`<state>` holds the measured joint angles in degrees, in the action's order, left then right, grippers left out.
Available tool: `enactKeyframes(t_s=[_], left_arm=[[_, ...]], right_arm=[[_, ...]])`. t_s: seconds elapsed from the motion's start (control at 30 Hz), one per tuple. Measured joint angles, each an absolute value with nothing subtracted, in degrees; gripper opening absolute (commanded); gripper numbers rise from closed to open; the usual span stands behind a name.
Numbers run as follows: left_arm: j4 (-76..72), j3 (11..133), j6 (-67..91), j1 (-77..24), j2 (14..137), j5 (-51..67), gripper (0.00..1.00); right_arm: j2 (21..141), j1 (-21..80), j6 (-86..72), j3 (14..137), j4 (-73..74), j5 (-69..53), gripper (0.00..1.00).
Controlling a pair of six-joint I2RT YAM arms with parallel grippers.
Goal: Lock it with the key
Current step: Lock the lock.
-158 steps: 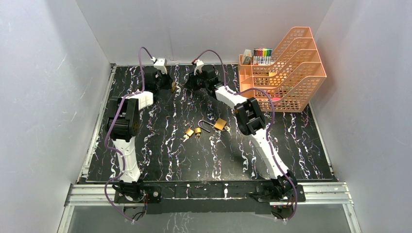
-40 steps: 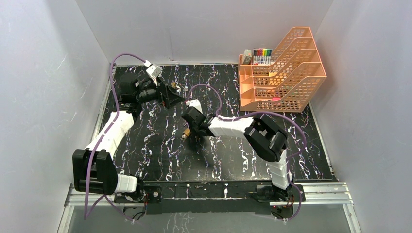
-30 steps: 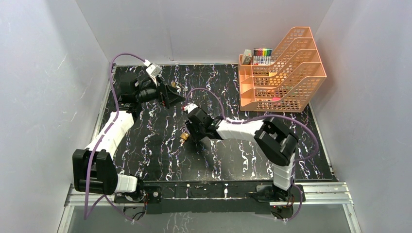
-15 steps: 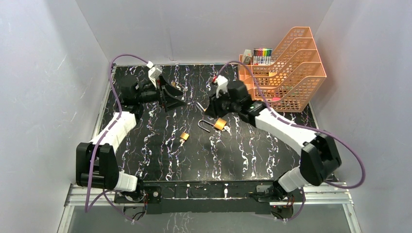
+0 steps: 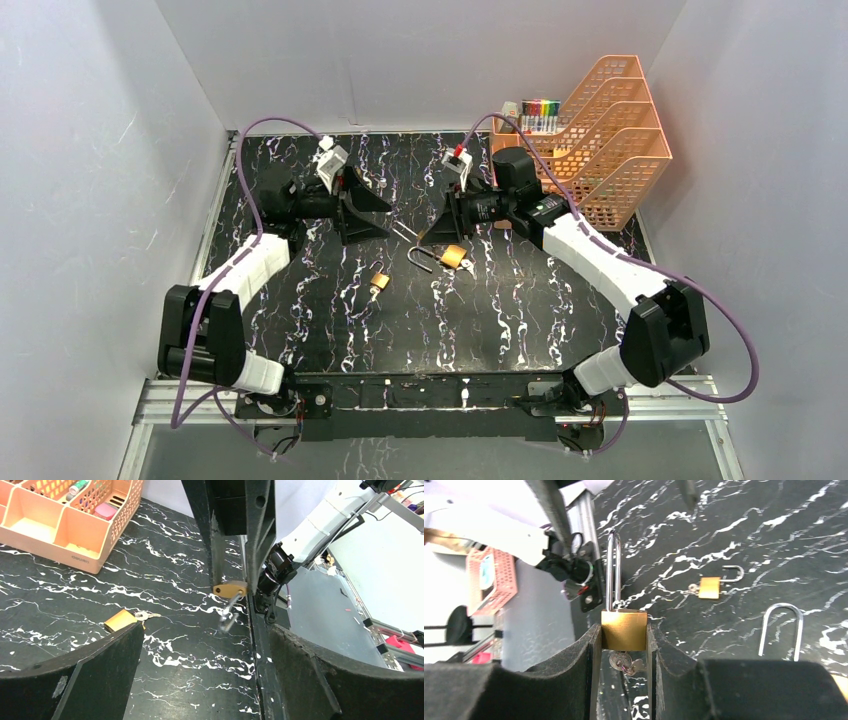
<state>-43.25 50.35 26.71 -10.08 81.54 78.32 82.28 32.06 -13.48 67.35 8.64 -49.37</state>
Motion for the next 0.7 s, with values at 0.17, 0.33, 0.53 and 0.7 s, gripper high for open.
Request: enactKeyframes(t_s=[0.17,0.33,0.53,0.7], left_arm=[[-43.3,50.4,27.1,-11.1,82.3,78.6,0.86],[-43.5,51.0,27.1,-12.2,82.3,79.4,0.72],[-43.7,52.3,27.4,-13.5,82.6,80.9,0.41],[-43.9,53.0,27.9,-14.1,84.0,82.5,0.01]], right_arm=[[82.9,32.1,-16.2,67.4,6.3,-54.7,0.22],[83.9,32.1,-17.7,67.4,4.7,-56.3,0.22],[84.9,32.1,-18.3,67.4,4.4,-56.7,0.23],[84.9,32.1,-18.3,67.5,4.2,-56.8,0.23]])
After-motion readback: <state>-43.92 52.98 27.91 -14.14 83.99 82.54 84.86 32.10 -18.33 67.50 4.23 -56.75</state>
